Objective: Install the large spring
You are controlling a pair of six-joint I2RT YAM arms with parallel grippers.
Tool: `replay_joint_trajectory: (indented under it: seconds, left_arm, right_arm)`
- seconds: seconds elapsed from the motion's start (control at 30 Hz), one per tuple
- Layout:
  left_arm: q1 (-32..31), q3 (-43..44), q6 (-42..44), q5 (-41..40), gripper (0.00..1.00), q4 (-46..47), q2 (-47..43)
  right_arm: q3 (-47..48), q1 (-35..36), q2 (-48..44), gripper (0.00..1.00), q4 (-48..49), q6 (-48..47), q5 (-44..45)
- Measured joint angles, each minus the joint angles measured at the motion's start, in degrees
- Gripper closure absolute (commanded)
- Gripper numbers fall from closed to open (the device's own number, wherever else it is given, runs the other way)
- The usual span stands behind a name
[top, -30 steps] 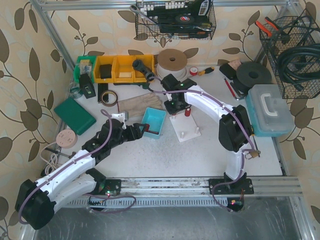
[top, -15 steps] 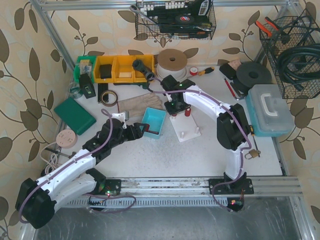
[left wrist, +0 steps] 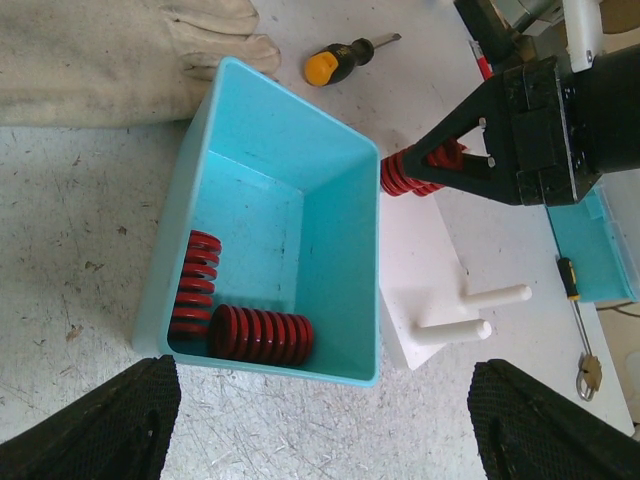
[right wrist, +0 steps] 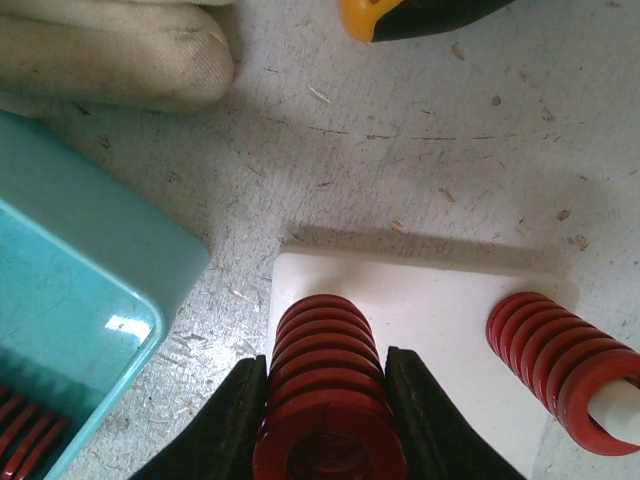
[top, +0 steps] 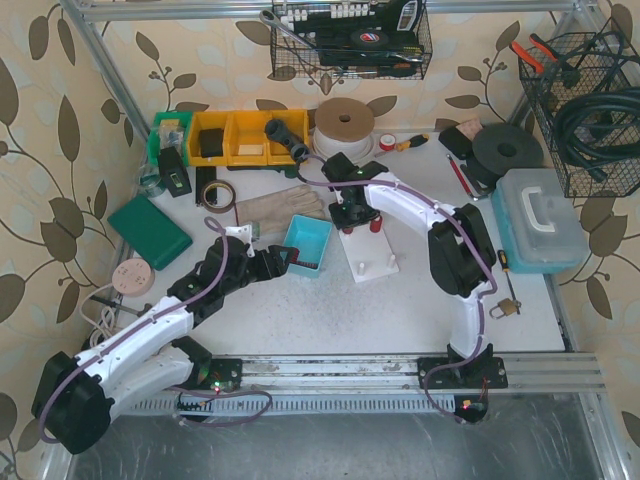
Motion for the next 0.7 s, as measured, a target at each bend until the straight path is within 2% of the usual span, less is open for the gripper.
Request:
replay_joint_trajectory:
  seconds: [0.3,0.37,0.47,0.57,0.7]
  left_arm:
    - [0.00,0.00,0.02,0.00,0.19,0.13,0.61]
    - [0.00,0.00,0.04,0.00,0.19,0.15,0.61]
    - [0.00,0.00,0.04,0.00,0.19,0.17,0.61]
    - [0.00,0.00,0.04,0.00,0.19,0.31,0.85]
    - [0.00,0.00,0.04,0.00,0.19,0.39,1.77]
  right_arm:
    - [-0.28,-0.24,3.45,0.98,1.95,3.04,-0.22]
    - [-0.85,-0.31,3.58,0.83,2.54,3.39,-0.24]
    - [-1.84,-0.39,3.17,0.78,3.72,3.93,-0.24]
    - [-2.34,-0.46,2.89,0.63,4.28,4.48,-0.33]
    - [-4.15,-0.61,2.29,0.54,5.49,5.51,-0.68]
